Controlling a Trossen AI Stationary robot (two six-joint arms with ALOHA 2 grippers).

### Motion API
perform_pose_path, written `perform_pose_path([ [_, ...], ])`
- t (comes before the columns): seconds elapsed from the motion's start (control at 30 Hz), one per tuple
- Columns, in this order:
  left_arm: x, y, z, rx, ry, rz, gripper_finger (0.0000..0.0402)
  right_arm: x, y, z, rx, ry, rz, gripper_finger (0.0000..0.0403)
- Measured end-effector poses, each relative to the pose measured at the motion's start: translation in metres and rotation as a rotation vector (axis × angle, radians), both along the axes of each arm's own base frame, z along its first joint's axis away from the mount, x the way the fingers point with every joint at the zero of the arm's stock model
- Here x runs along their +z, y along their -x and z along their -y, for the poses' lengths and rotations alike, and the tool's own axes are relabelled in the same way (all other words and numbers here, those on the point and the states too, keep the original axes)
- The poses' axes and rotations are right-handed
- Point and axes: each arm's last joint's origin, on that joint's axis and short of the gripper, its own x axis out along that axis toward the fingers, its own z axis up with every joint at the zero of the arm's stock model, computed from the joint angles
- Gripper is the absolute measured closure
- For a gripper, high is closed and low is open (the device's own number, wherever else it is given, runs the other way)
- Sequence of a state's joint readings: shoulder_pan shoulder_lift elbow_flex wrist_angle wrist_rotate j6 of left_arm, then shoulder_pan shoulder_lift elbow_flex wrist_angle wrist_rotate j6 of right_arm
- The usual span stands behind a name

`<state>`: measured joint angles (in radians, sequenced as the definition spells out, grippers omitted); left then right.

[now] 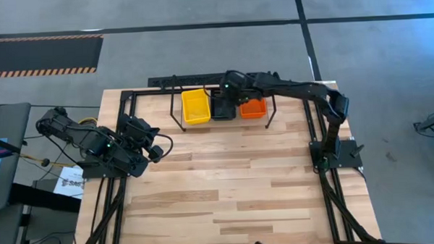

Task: Stack baskets on shelf by color
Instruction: Stack the orange bin on top of the other orange bin on the shelf

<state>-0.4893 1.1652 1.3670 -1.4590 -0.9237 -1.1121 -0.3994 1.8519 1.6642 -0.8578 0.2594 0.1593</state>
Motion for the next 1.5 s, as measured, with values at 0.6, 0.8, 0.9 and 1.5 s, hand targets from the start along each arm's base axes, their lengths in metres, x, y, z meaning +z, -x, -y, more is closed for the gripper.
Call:
perform_pose_path([
  [0.6, 0.000, 0.000, 0.000, -0.001, 0.000, 0.000, 0.0401, -0.010, -0.013, -0.016, 0.164, -0.218, 0.082, 0.0403],
  [0.8, 0.000, 0.000, 0.000, -0.001, 0.001, 0.002, 0.0402, -0.035, -0.025, -0.024, 0.186, -0.242, -0.011, 0.0403],
  [0.9, 0.000, 0.000, 0.000, -0.001, 0.002, 0.003, 0.0401, -0.043, -0.028, -0.025, 0.188, -0.250, -0.032, 0.0403],
  [1.5, 0.000, -0.001, 0.000, -0.003, 0.004, 0.005, 0.0401, -0.053, -0.029, -0.032, 0.202, -0.245, -0.111, 0.0403],
])
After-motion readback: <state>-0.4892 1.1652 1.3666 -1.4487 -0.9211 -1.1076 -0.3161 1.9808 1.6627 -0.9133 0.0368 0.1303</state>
